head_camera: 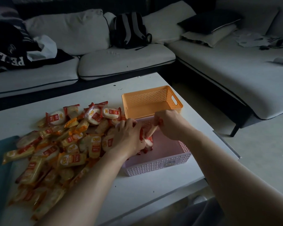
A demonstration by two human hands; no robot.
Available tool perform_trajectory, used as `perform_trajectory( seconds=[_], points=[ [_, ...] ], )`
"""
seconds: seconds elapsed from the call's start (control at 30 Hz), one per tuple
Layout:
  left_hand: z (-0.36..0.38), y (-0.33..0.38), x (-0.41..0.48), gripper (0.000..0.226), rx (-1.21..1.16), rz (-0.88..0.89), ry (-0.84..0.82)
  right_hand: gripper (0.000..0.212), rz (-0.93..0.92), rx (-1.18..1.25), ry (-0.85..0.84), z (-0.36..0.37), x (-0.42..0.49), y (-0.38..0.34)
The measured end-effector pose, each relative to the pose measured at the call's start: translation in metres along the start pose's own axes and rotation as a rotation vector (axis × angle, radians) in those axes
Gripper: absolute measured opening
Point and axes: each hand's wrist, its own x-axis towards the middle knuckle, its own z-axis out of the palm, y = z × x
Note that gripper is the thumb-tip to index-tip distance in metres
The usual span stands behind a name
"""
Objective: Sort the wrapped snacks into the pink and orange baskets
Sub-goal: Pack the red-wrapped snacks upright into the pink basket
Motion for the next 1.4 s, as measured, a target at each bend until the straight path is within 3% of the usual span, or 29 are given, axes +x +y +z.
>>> perform_trajectory(
  seconds=[0.27, 0.4, 0.47, 0.53, 0.6, 0.7, 0.77, 0.83, 0.97, 1.07, 1.2, 1.27, 1.4],
  points=[
    [0.003, 0.0, 0.0, 0.059, -0.02, 0.024, 0.046, 0.027, -0.05, -0.029, -0.006, 0.003, -0.002, 0.005],
    [0.003, 0.002, 0.0, 0.056, -0.044, 0.037, 0.063, 0.036, -0.084, 0.107, -0.12, 0.016, -0.009, -0.007],
    [0.006, 0.003, 0.001, 0.061, -0.024, 0.044, 0.063, 0.038, 0.016, 0.302, -0.124, 0.023, -0.01, -0.012],
    [0.008, 0.004, 0.003, 0.065, -0.014, 0.043, 0.075, 0.035, 0.193, 0.473, 0.003, 0.026, -0.007, -0.01],
    [0.008, 0.004, 0.003, 0.065, -0.043, 0.03, 0.073, 0.028, 0.355, 0.478, 0.087, 0.029, -0.008, -0.005],
    [0.008, 0.004, 0.003, 0.056, -0.055, 0.046, 0.076, 0.012, 0.441, 0.466, -0.142, 0.035, -0.012, -0.003],
    [0.007, 0.003, 0.003, 0.052, -0.058, 0.047, 0.083, 0.019, 0.405, 0.493, -0.278, 0.038, -0.011, -0.004],
    [0.005, 0.001, 0.002, 0.056, -0.071, 0.052, 0.07, 0.025, 0.381, 0.464, -0.291, 0.036, -0.007, -0.009],
    [-0.009, -0.01, -0.008, 0.06, -0.265, 0.043, 0.06, 0.016, 0.319, 0.133, -0.27, 0.027, 0.001, -0.023],
    [-0.026, -0.03, -0.025, 0.047, -0.315, 0.001, 0.138, 0.015, 0.328, -0.051, -0.089, 0.017, 0.008, -0.051],
    [-0.046, -0.076, -0.049, 0.025, -0.298, -0.108, 0.252, 0.017, 0.201, 0.044, 0.203, 0.016, 0.024, -0.09],
    [-0.054, -0.107, -0.058, 0.017, -0.296, -0.207, 0.282, 0.026, 0.106, 0.181, 0.173, 0.019, 0.04, -0.111],
    [-0.069, -0.148, -0.046, 0.013, -0.286, -0.356, 0.246, 0.054, 0.078, 0.227, -0.102, 0.024, 0.083, -0.137]
  ],
)
